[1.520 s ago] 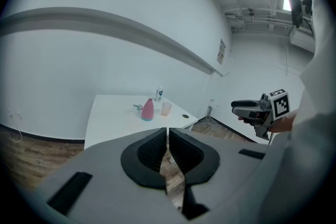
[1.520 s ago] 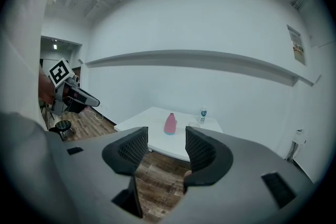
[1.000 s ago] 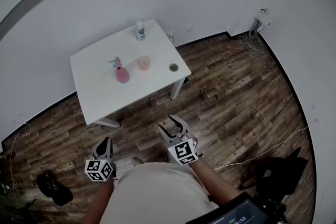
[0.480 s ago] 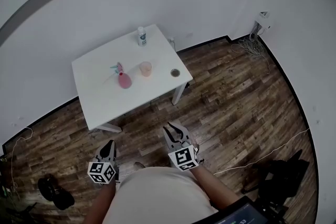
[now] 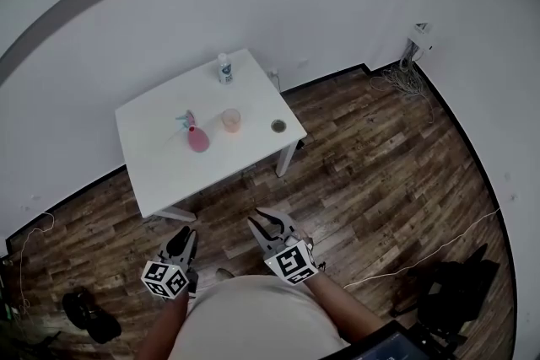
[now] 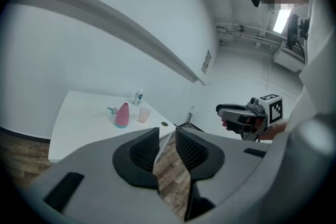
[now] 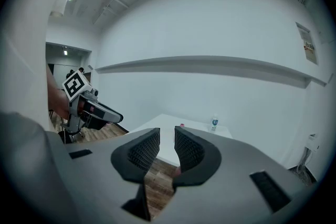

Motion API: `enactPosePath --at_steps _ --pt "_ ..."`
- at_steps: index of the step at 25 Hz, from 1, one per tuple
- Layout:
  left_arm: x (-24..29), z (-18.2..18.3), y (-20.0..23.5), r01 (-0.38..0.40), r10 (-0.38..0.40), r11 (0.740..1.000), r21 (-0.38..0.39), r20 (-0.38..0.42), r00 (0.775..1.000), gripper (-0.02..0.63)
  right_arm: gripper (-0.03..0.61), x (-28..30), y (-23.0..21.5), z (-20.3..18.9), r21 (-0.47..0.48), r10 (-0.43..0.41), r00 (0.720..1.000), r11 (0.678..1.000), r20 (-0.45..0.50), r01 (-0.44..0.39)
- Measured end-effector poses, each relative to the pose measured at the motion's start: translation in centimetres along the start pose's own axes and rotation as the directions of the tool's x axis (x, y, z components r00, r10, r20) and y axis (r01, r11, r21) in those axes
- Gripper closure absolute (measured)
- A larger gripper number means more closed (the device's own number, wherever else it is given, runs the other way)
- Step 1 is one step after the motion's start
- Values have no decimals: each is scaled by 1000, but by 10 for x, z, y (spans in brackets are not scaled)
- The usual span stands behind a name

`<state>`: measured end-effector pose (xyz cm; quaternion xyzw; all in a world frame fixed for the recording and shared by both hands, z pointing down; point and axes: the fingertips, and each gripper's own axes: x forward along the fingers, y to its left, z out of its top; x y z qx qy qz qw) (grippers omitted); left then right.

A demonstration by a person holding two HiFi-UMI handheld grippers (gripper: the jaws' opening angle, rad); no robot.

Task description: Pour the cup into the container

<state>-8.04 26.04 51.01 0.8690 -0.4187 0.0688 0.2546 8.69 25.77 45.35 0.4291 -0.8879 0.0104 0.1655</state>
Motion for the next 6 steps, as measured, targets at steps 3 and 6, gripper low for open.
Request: enactPosePath --at_steps 3,6 --pt "6 1 -12 18 -18 1000 4 -1 1000 521 495 -6 -4 -1 19 11 1000 1000 7 -11" --pt "11 2 -33 53 -53 999 -12 2 999 506 495 -18 -7 3 45 40 999 998 30 -41"
